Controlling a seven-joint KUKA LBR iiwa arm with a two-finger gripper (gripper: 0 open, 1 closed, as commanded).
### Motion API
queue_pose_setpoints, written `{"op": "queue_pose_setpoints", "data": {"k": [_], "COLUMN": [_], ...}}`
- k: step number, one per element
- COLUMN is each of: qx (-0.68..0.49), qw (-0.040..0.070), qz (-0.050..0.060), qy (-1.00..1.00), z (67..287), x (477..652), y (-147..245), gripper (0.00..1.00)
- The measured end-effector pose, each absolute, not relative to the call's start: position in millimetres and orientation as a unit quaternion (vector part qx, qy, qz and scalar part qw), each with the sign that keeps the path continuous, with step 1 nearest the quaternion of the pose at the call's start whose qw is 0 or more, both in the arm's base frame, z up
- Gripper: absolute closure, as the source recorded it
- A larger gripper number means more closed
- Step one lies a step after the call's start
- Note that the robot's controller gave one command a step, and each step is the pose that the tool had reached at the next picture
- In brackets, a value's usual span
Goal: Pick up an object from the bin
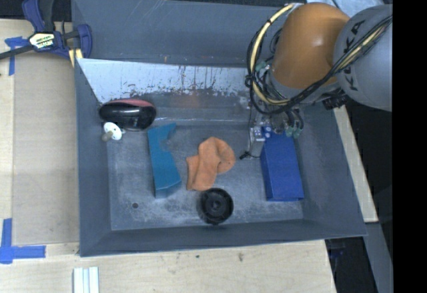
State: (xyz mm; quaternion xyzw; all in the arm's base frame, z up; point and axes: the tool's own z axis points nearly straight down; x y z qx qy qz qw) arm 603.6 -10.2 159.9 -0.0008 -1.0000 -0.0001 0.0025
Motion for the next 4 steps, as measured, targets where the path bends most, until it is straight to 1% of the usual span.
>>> {"op": "queue_pose_setpoints", "data": {"k": [1, 2, 3, 4], "qx": [-0.001, 0.024, 0.018, 0.012], "qw": [-0.002, -0.005, 0.000, -0.002], "qz": [0.000, 0.000, 0.000, 0.000], "qy": [-1.000, -1.000, -1.000, -1.000], "z": [165.0, 113.3, 72.6, 71.3], "x": [605.3, 600.9, 597.7, 579.1], "y": [-10.3, -4.8, 8.3, 21.8], "gripper": [0.00, 0.00, 0.00, 1.00]}}
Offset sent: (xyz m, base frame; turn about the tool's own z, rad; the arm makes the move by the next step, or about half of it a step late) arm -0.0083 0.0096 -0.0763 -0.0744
